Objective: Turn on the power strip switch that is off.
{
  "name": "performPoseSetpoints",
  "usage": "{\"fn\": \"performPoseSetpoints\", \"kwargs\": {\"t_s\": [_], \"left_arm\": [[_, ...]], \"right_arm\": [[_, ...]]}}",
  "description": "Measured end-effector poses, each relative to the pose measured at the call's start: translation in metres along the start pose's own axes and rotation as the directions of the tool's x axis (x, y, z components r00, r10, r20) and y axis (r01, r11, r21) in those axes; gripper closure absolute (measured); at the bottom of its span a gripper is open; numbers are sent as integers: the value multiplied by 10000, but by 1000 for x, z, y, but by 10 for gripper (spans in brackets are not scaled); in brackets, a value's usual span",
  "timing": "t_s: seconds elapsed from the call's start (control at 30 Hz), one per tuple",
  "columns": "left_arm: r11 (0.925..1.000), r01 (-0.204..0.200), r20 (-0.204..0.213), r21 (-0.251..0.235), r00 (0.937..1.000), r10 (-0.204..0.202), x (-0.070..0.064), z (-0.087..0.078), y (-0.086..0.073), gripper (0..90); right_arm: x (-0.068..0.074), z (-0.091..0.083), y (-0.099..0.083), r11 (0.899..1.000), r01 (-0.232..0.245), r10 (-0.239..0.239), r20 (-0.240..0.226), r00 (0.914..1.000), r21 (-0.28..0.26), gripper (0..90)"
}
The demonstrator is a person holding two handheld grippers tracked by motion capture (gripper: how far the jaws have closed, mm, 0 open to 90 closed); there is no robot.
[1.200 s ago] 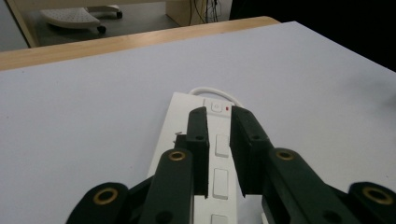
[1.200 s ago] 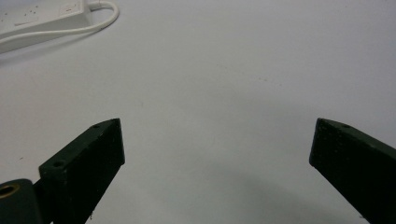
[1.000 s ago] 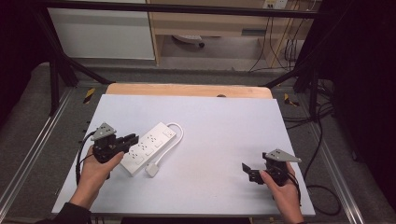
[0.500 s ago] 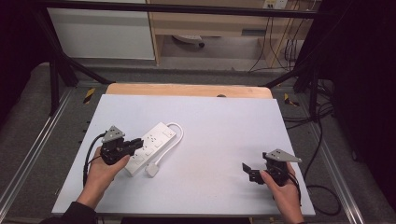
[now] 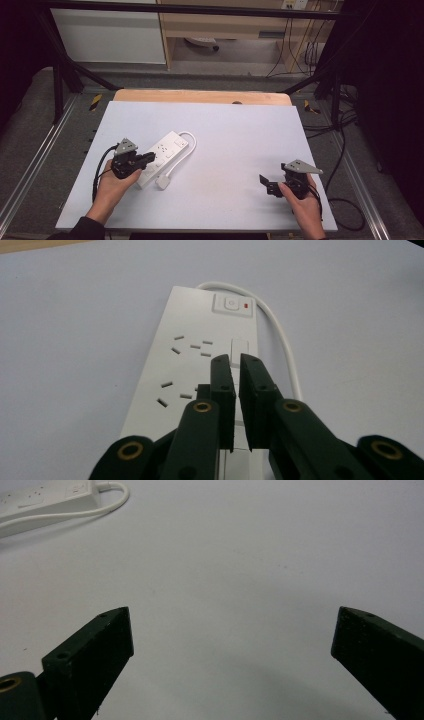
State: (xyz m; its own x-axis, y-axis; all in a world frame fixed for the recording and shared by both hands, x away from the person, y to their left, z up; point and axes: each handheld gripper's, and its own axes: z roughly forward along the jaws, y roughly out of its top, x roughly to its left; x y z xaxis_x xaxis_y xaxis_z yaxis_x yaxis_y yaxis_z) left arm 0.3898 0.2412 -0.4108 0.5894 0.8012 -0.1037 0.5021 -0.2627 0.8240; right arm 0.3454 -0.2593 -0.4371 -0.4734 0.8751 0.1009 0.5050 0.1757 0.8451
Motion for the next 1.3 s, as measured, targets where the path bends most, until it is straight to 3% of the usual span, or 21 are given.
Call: {"fn": "performPoseSetpoints", "kwargs": {"t_s": [0.73,1.3], "left_arm": [[9993,68,159,377,9998,-74,6,0,-13,898],[9974,-135,320,712,9994,112,2,1,-21,899]], "right_arm": [[0,0,0,10000,-16,16,-20,10000,32,38],[0,0,0,10000,-1,1,-11,10000,11,38]]}}
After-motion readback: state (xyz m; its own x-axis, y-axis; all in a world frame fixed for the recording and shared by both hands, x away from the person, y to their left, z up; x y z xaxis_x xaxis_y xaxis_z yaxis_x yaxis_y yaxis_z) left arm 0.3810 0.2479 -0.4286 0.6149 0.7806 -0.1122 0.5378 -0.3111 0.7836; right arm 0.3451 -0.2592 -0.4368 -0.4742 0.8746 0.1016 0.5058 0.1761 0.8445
